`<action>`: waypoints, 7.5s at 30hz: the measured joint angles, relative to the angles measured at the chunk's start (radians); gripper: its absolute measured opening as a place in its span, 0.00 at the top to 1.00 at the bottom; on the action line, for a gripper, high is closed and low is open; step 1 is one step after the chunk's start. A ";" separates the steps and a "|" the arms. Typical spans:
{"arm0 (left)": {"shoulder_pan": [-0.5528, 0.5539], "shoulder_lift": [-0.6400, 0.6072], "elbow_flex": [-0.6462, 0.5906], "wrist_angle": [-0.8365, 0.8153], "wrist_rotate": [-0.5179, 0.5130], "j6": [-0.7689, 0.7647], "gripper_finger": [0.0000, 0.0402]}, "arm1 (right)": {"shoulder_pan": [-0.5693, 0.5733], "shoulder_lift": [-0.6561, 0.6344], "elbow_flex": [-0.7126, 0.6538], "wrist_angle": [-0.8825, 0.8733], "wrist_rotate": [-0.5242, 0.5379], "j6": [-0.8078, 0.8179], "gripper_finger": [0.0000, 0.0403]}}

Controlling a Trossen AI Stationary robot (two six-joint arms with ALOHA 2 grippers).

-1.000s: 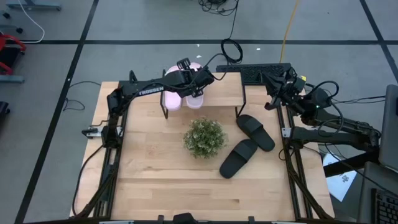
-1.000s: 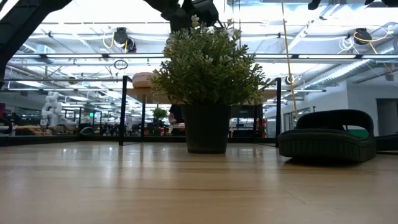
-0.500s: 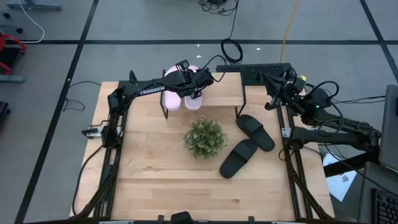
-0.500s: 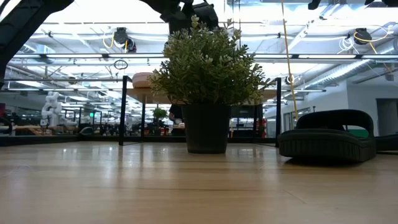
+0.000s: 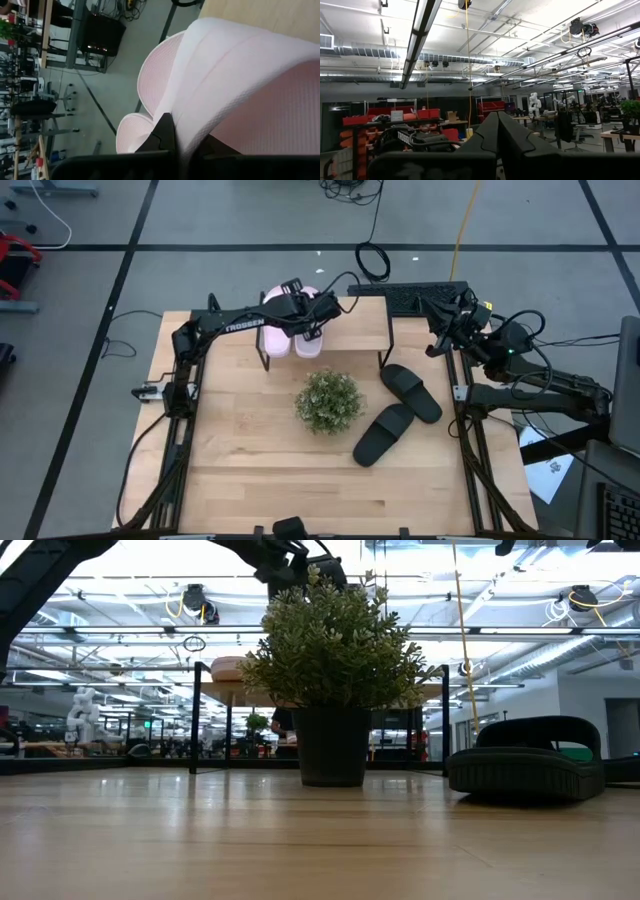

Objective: Pick and place slides into the shelf
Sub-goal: Put the pink slipper on the shelf, then put the top black slipper on the shelf

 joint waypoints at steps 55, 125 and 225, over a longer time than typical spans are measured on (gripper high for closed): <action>-0.036 -0.027 -0.006 -0.006 -0.039 0.003 0.41 | 0.000 0.000 0.000 0.000 0.000 0.023 1.00; -0.438 -0.738 -0.004 -0.086 -0.064 -0.268 0.36 | 0.112 -0.004 -0.002 -0.633 -0.449 0.202 1.00; -0.439 -0.738 -0.004 -0.175 -0.040 -0.278 0.36 | 0.249 0.363 0.105 -1.589 -0.048 -0.224 0.61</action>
